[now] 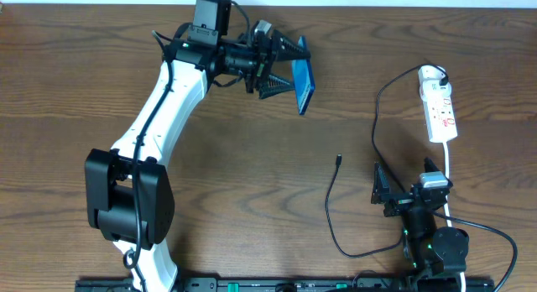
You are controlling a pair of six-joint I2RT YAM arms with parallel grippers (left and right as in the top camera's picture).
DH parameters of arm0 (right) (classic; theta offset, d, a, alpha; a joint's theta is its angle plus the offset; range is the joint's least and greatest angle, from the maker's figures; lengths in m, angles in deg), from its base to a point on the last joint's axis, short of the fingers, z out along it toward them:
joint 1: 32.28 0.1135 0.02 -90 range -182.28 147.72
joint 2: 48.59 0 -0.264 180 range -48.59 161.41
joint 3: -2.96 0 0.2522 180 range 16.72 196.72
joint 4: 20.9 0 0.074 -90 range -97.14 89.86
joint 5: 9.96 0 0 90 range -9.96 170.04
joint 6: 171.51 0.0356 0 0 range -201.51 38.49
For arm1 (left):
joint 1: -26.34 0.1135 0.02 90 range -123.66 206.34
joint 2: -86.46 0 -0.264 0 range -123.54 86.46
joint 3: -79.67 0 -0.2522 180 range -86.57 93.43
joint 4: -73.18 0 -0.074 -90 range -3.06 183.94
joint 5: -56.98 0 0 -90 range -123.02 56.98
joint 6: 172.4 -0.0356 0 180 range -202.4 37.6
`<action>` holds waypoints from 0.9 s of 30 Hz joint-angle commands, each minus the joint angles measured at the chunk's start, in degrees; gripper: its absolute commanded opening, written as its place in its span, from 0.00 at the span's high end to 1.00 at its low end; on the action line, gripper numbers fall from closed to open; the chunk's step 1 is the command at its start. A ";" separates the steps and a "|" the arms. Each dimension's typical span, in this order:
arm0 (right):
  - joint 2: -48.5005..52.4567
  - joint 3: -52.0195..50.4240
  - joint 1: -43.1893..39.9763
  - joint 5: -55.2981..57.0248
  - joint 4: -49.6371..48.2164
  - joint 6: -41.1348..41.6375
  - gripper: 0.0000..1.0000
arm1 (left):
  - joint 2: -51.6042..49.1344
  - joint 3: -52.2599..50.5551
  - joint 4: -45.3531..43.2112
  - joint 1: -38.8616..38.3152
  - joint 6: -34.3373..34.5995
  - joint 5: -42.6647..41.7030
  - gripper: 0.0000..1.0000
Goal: Plug charger to phone and switch on socket
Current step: 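Lift the phone with the left gripper and hold it upright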
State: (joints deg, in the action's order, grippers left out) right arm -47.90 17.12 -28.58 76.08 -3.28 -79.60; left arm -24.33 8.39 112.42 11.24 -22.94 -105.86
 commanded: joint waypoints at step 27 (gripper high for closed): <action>-0.35 -0.04 -0.35 0.39 0.26 -0.48 0.01 | 1.57 -0.22 -10.40 0.31 21.07 -7.61 0.31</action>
